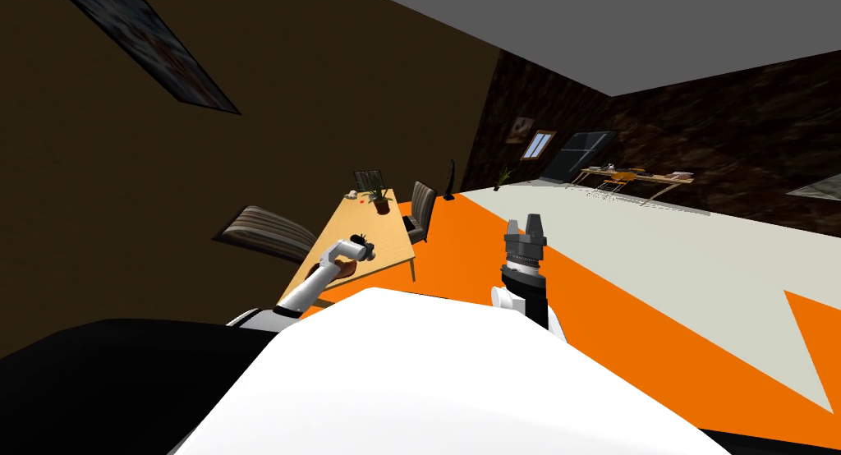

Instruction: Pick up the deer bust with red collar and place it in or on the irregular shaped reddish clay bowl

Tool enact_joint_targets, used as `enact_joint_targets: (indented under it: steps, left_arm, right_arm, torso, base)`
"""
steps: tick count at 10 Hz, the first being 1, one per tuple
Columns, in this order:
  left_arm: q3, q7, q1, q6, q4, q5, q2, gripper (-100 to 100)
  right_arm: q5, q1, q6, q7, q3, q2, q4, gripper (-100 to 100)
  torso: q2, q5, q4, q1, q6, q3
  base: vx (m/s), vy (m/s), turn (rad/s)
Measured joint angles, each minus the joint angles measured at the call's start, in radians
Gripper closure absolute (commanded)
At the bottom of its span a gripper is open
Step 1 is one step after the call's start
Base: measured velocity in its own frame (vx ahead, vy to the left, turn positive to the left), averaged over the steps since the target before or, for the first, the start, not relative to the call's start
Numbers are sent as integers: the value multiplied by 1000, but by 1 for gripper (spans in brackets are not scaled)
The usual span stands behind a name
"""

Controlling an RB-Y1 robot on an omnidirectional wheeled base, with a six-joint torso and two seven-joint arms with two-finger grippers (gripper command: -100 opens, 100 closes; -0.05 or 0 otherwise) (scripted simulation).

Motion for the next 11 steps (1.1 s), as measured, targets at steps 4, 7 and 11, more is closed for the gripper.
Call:
enact_joint_targets:
  steps: [4, 7, 11]
  left_arm:
    - [44, -9, 1, 80, -89, 63, 5, 100]
    - [72, -14, -4, 138, -145, 110, 8, 100]
    - [98, -19, -13, 203, -202, 163, 17, 100]
  right_arm:
    - [0, 0, 0, 0, 0, 0, 0, 0]
    - [0, 0, 0, 0, 0, 0, 0, 0]
    - [0, 0, 0, 0, 0, 0, 0, 0]
  torso:
    - [-3, 0, 0, -1, 0, -1]
    - [-2, -1, 0, -1, 0, -1]
    - [-4, -2, 0, -3, 0, -2]
  base:
    - [-77, 27, -11]
    - [-73, 24, -10]
    - [-48, 13, 15]
